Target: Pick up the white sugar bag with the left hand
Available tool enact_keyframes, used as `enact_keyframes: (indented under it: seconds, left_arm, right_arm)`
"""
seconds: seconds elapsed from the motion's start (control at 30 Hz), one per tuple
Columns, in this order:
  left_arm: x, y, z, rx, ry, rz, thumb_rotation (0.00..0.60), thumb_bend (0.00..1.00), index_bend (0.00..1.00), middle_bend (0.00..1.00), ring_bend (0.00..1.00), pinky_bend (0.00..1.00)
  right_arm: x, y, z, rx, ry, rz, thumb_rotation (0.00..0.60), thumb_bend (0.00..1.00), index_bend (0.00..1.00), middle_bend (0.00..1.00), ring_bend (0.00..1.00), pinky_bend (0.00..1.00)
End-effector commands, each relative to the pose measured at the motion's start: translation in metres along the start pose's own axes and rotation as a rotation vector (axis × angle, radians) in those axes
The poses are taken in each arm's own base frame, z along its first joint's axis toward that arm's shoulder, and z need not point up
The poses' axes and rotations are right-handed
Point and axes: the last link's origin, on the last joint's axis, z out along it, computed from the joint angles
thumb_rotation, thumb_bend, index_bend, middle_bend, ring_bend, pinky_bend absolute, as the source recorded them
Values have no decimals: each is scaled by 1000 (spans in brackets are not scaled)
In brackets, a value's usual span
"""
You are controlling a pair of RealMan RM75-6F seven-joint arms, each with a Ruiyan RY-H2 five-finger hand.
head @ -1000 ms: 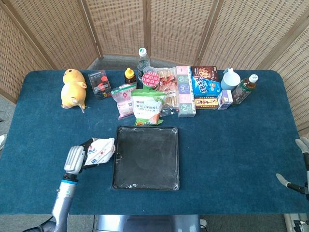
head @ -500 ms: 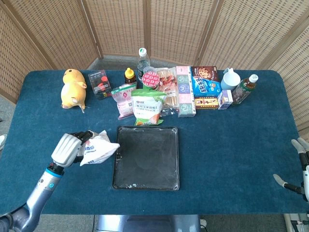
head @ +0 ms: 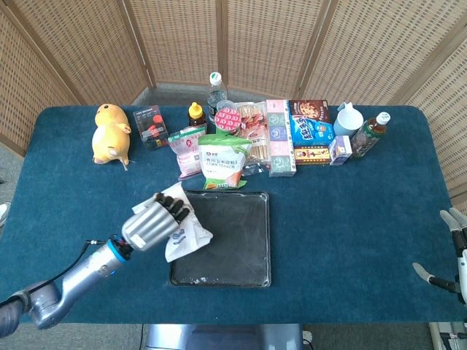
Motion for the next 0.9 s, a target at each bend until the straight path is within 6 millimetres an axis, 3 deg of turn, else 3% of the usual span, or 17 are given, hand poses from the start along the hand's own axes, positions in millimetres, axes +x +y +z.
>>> enact_keyframes:
  seconds: [0.03, 0.23, 0.4, 0.7, 0.9]
  left_arm:
    - [10, 15, 23, -110, 66, 169, 600, 459, 798, 710, 633, 699]
    - [10, 31, 30, -187, 90, 301, 600, 458, 807, 713, 634, 716]
    - [6, 40, 30, -270, 107, 512, 600, 460, 832, 717, 634, 716]
    - [9, 36, 25, -248, 85, 536, 600, 507, 848, 727, 648, 716]
    - [11, 32, 24, -254, 110, 570, 600, 628, 848, 755, 708, 732]
  right_arm:
    - [1, 1, 0, -2, 0, 1, 600, 37, 0, 0, 11, 0]
    - [3, 3, 1, -5, 3, 7, 600, 37, 0, 0, 11, 0]
    - [3, 3, 1, -4, 0, 8, 600, 37, 0, 0, 11, 0]
    - [3, 2, 0, -1, -2, 6, 600, 36, 0, 0, 12, 0]
    - [1, 1, 0, 2, -4, 2, 600, 37, 0, 0, 12, 0]
